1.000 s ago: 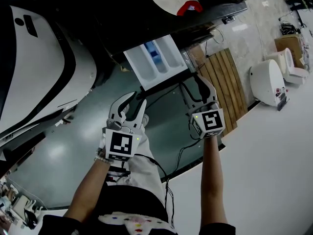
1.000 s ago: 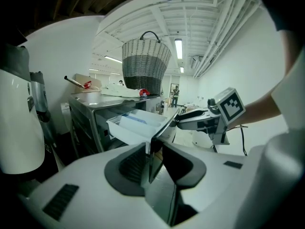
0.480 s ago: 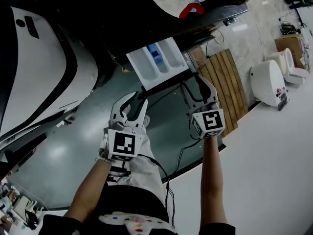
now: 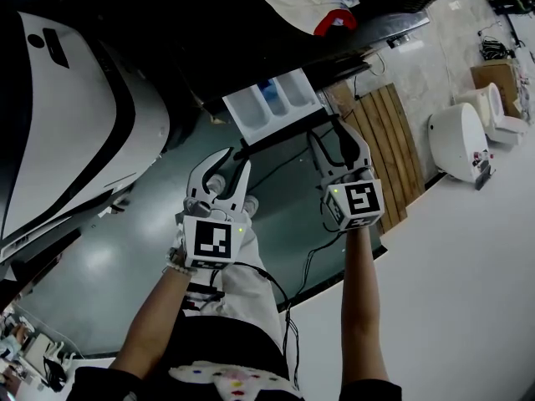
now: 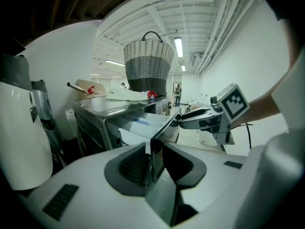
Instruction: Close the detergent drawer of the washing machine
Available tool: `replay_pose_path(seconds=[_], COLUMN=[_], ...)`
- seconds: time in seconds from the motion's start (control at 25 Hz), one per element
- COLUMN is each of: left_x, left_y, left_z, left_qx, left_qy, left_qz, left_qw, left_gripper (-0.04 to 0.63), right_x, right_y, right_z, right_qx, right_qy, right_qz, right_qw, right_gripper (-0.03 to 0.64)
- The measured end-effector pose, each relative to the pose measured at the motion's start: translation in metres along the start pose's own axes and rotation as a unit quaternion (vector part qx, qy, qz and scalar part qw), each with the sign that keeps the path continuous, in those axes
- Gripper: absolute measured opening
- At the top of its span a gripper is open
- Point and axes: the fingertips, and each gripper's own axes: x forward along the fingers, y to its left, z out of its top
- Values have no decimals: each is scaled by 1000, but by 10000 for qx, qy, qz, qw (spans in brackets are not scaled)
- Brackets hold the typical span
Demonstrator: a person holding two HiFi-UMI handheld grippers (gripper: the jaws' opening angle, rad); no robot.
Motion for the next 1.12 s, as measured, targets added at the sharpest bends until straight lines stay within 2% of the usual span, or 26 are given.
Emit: replay_pose_path(seconds=[0.2, 0.56, 0.84, 1.12], left_x=[3, 7, 9, 9], left_y=[18, 39, 47, 62], left_z=[2, 7, 9, 11], left_qx=[-157, -237, -171, -291], left_qy=[-13, -58, -59, -97], left_qz=[222, 574, 676, 940], left_qw=[9996, 9981, 9975, 9951], left_gripper=[123, 123, 123, 124], right_x=[16, 35, 43, 53], right_y=[0, 0, 0, 1], right_z=[8, 16, 19, 25], right_qx=[-4, -70, -20, -100], right_qy=[21, 145, 198, 253], right_qz=[-59, -191, -269, -349], right_qw=[10000, 9997, 9994, 9990], right_gripper=[218, 218, 219, 219])
